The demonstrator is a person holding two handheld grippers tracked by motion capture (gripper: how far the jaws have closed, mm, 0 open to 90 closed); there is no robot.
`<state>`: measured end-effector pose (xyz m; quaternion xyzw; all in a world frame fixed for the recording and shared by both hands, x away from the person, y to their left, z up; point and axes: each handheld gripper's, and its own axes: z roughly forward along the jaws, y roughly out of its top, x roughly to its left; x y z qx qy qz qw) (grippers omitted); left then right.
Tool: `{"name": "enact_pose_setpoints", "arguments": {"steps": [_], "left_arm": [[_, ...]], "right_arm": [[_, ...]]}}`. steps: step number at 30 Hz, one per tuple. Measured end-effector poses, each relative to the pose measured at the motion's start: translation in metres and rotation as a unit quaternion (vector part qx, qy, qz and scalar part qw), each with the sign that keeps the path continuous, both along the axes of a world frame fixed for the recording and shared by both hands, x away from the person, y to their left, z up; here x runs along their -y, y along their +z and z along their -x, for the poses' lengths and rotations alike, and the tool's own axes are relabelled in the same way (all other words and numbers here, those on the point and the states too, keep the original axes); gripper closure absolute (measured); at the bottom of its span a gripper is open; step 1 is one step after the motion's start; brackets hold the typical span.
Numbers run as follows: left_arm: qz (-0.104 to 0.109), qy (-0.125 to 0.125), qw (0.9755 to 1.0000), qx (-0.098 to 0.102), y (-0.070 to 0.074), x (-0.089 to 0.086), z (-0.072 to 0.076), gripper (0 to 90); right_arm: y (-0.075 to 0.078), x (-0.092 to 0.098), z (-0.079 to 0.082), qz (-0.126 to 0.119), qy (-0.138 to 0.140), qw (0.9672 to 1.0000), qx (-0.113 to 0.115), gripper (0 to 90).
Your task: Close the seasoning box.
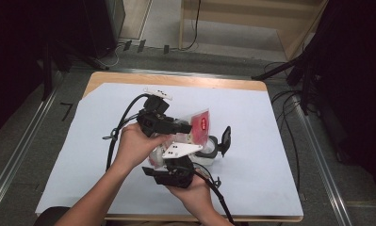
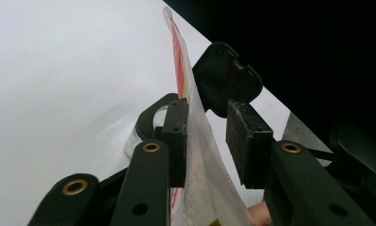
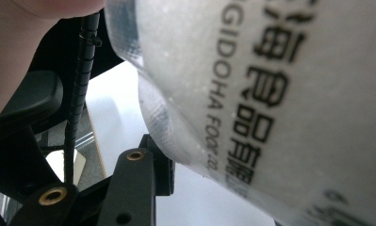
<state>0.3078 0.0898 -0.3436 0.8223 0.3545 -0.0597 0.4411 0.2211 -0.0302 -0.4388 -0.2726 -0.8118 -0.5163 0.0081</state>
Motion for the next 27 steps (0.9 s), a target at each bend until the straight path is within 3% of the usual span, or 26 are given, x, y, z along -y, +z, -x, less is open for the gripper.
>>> {"name": "enact_pose_setpoints", "arguments": {"steps": [13,17,20,27], "left_arm": [[0.002,0.004,1.0,0.0,0.0005,0.0002,0.0008,70.0],[-0.009,0.001,1.0,0.002,0.002,-0.0004,0.001,70.0],[-0.001,0.003,1.0,0.002,0.0018,0.0005,0.0019,70.0],[-0.009,0.003,0.9999,0.008,0.0044,0.0014,0.0036,69.4]], "right_arm": [[0.0007,-0.0005,-0.0003,-0.001,0.003,1.0,-0.001,63.2],[0.0008,-0.0006,-0.0003,-0.002,0.003,1.0,-0.001,63.1],[0.0009,-0.0008,-0.0001,-0.002,0.006,1.0,-0.001,63.0],[0.0015,-0.001,-0.0005,-0.003,0.007,1.0,-0.002,63.1]]}}
